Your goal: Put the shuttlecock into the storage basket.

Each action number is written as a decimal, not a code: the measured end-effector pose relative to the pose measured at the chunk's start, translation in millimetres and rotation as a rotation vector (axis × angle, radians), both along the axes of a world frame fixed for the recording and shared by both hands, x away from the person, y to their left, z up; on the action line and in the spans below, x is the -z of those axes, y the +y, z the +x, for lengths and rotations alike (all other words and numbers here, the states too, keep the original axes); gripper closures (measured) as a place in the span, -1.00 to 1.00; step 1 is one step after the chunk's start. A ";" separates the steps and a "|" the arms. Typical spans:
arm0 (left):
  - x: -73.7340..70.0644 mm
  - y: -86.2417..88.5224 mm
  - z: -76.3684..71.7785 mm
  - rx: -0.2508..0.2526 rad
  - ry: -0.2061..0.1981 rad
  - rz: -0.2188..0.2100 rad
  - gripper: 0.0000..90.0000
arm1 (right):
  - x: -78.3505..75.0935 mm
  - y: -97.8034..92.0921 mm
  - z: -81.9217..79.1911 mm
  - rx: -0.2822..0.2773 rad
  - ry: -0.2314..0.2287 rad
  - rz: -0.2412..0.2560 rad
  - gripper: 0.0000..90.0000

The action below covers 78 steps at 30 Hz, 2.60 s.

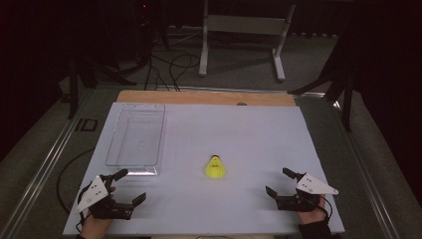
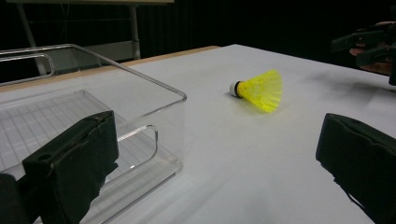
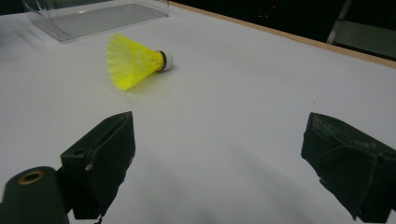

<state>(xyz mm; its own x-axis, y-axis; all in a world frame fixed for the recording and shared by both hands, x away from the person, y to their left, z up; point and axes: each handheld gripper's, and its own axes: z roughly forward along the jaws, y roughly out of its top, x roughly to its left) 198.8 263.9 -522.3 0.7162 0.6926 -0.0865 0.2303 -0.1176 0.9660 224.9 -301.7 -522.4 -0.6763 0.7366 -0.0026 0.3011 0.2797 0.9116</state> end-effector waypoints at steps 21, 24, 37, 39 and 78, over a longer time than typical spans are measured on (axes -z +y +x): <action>-10.8 2.0 1.9 0.022 0.055 -0.034 -1.00 | -3.0 0.8 -1.1 -0.008 -0.014 -0.002 -0.78; -17.5 1.4 0.3 0.023 0.050 0.007 -1.00 | -4.1 0.8 -1.7 -0.010 -0.013 0.002 -0.78; -47.1 2.9 6.6 0.073 0.085 0.066 -1.00 | -5.0 1.6 -1.9 -0.014 -0.012 0.004 -0.78; -51.9 3.4 8.3 0.079 0.095 0.081 -1.00 | -5.2 1.9 -2.3 -0.017 -0.008 0.006 -0.78; -71.2 -43.2 24.8 0.195 0.340 0.471 -1.00 | -5.7 2.9 -2.8 -0.035 -0.005 0.014 -0.78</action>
